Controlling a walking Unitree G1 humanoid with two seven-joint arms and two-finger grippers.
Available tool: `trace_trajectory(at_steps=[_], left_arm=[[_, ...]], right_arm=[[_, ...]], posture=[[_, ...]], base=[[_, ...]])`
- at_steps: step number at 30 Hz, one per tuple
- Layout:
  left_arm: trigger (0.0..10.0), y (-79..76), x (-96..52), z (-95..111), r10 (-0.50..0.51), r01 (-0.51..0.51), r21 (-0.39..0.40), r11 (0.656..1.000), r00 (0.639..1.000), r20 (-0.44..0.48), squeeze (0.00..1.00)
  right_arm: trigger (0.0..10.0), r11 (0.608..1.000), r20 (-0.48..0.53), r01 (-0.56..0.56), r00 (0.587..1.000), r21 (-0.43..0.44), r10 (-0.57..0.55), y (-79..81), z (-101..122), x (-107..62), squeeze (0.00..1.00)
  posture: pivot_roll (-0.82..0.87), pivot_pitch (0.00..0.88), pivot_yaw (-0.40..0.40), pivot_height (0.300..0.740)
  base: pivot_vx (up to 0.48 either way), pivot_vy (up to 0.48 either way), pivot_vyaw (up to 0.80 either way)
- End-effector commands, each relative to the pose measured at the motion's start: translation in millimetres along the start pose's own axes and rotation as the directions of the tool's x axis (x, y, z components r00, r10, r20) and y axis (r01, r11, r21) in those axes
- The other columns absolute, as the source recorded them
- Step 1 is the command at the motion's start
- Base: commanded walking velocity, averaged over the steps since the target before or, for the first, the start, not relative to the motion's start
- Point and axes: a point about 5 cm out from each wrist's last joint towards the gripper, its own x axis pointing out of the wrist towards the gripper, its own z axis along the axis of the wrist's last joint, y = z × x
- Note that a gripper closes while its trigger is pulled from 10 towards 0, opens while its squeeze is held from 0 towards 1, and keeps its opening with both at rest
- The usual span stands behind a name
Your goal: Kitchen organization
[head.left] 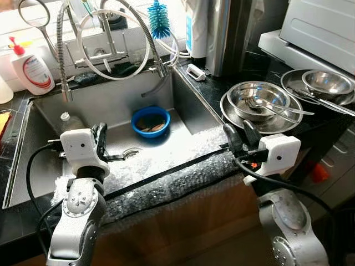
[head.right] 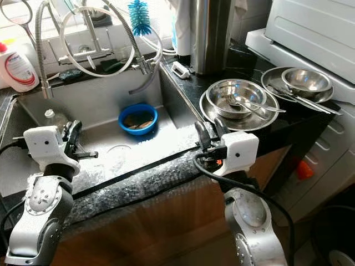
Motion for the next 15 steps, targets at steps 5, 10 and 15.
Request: trace_trajectory(at_steps=[5, 10, 15], left_arm=[[10.0, 1.7, 3.2, -1.0, -0.01, 0.01, 0.014, 1.0, 1.0, -0.01, 0.16], [10.0, 1.4, 3.8, -2.1, -0.014, 0.014, 0.009, 1.0, 1.0, -0.013, 1.0], [10.0, -1.7, 4.0, -3.1, -0.024, 0.024, 0.0, 1.0, 1.0, -0.018, 1.0]], right_arm=[[10.0, 1.0, 0.008, 0.019, 1.0, 0.014, -0.019, 1.9, -1.2, 2.4, 0.0], [10.0, 1.0, 0.004, 0.029, 1.0, 0.008, -0.029, 1.9, -2.3, 2.8, 0.0], [10.0, 0.999, 0.013, 0.048, 0.999, -0.004, -0.048, 0.6, 0.3, 4.0, 0.0]], posture=[[-0.16, 0.065, 0.134, 0.74], [-0.16, 0.065, 0.139, 0.74], [-0.18, 0.073, 0.141, 0.74]], base=[[0.0, 0.0, 0.0], [0.0, 0.0, 0.0], [0.0, 0.0, 0.0]])
